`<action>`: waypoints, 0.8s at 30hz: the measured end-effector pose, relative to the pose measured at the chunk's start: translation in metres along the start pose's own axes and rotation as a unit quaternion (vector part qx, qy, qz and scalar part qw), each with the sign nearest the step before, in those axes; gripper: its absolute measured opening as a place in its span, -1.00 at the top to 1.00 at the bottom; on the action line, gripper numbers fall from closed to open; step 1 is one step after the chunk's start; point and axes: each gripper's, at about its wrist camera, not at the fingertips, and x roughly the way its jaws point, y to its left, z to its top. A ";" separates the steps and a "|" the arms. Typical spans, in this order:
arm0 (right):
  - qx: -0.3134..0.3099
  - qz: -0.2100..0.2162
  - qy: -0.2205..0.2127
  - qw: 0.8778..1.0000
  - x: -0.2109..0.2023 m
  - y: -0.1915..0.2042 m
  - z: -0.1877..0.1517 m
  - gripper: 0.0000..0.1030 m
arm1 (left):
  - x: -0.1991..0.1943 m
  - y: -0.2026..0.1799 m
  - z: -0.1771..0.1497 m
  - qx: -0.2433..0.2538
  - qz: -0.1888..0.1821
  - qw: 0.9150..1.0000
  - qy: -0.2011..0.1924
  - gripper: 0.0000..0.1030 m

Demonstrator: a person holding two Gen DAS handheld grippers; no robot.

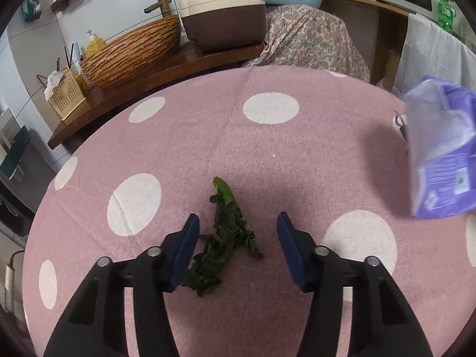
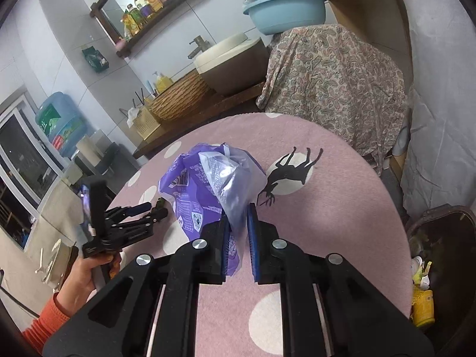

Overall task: Collect trash
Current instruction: 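Grasp the purple chip bag with the right tool while the left tool grasps the green scrap, then carry the purple bag and green scrap over the black bin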

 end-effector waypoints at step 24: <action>-0.005 -0.007 -0.080 0.997 -0.114 -0.012 -0.087 0.76 | -0.123 -0.050 -0.068 -0.026 -0.147 0.985 -0.088 0.80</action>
